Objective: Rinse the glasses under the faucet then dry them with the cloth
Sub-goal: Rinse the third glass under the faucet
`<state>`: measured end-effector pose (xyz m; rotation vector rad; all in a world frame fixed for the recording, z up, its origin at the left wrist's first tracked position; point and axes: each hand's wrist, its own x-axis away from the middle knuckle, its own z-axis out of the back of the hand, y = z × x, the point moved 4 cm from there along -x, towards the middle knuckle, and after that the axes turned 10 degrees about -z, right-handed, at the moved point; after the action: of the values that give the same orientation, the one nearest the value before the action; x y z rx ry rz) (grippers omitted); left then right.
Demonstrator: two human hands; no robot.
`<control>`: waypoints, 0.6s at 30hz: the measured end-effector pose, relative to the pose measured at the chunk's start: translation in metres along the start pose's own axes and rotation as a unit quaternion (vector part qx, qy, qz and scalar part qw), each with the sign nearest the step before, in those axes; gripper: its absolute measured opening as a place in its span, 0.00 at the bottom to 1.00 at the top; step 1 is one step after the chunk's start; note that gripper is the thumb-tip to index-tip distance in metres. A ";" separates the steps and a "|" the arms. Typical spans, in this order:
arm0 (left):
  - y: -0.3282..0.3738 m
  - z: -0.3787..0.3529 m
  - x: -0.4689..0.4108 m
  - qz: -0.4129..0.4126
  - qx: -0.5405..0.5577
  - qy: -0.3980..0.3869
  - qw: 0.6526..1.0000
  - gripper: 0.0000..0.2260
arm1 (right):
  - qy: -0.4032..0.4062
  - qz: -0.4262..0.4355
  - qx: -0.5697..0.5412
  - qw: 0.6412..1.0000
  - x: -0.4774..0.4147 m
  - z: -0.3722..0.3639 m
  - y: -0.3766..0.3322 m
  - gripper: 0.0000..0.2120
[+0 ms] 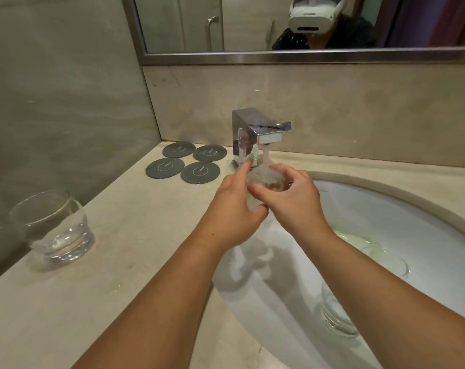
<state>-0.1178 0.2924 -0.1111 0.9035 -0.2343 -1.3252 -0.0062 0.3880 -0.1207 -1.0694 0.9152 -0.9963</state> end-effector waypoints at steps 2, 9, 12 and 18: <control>0.006 0.001 -0.001 -0.040 -0.033 -0.012 0.999 0.36 | 0.001 0.009 0.019 1.000 0.000 0.000 -0.001 0.27; 0.016 -0.002 0.003 -0.073 -0.051 -0.057 0.994 0.34 | -0.011 0.003 0.039 0.999 -0.001 0.001 0.000 0.30; 0.012 -0.003 0.003 -0.051 -0.063 -0.059 0.995 0.36 | -0.010 0.017 0.039 0.999 0.002 0.000 -0.002 0.24; -0.003 0.000 0.000 -0.017 -0.036 -0.010 0.999 0.36 | -0.008 0.006 0.039 0.999 0.002 0.000 0.000 0.27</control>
<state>-0.1198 0.2930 -0.1131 0.8363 -0.1871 -1.3661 -0.0053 0.3867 -0.1211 -1.0045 0.8618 -1.0041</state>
